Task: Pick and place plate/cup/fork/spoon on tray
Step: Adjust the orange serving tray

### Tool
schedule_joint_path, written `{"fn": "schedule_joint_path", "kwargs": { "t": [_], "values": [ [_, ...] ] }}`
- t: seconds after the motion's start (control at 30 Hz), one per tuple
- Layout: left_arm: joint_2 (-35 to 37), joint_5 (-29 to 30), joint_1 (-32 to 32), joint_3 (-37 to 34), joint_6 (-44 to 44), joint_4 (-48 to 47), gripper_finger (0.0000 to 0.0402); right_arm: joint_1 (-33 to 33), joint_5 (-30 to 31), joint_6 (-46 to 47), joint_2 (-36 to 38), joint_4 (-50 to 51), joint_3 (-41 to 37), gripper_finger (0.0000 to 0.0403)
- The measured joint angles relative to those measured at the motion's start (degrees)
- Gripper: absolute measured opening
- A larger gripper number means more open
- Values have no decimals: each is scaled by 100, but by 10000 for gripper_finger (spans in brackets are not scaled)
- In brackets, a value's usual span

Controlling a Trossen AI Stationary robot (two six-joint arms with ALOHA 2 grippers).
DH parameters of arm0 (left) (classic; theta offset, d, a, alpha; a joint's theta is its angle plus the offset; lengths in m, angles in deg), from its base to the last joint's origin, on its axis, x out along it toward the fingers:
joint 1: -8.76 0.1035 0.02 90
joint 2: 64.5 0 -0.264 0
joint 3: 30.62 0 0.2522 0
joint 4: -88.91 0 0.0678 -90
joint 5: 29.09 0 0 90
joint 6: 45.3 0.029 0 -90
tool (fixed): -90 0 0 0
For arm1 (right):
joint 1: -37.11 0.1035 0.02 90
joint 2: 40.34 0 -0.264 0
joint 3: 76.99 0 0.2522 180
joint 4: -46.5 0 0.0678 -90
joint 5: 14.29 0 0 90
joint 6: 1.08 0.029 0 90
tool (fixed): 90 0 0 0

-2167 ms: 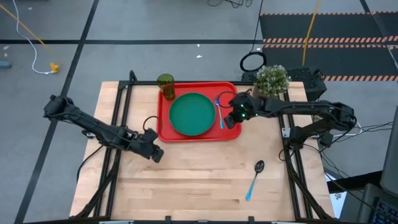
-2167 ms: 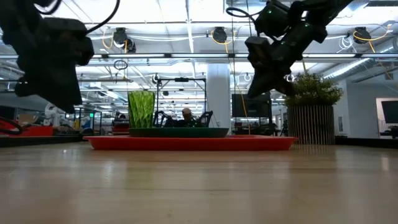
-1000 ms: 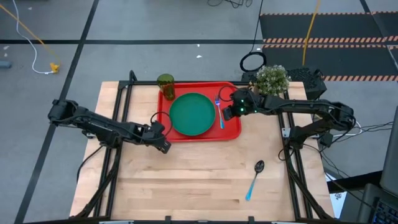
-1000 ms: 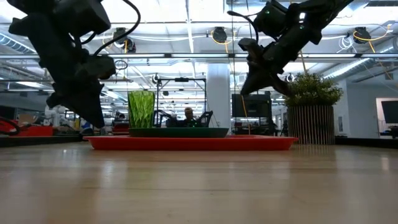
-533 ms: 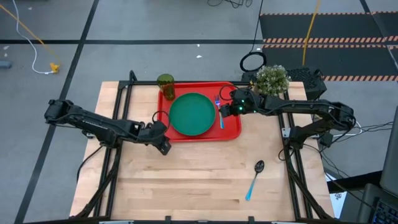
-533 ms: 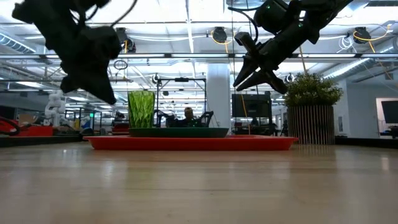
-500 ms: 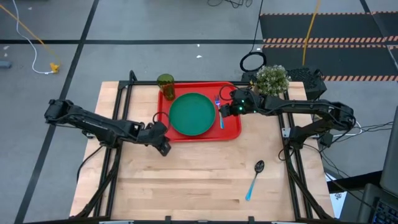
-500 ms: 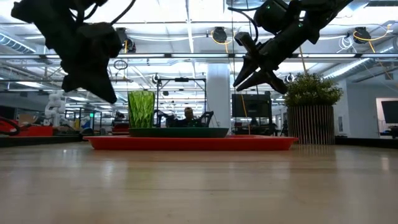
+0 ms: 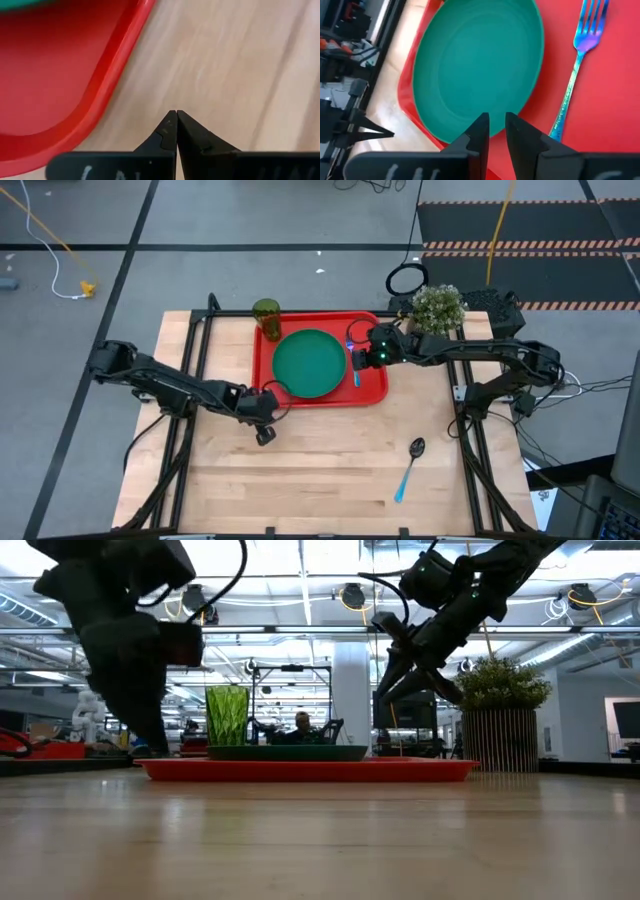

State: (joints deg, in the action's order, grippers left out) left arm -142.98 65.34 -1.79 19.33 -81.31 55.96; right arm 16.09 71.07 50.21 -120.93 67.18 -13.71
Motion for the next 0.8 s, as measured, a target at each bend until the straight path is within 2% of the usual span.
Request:
{"fn": "schedule_joint_path", "kwargs": {
  "t": [0.3,0.8],
  "values": [
    [-545,8,187,0,37,-15,3,0,-9,-99,4,17,-2,57],
    [-555,250,632,0,303,-38,5,0,-9,-268,2,19,-2,57]
  ]
}}
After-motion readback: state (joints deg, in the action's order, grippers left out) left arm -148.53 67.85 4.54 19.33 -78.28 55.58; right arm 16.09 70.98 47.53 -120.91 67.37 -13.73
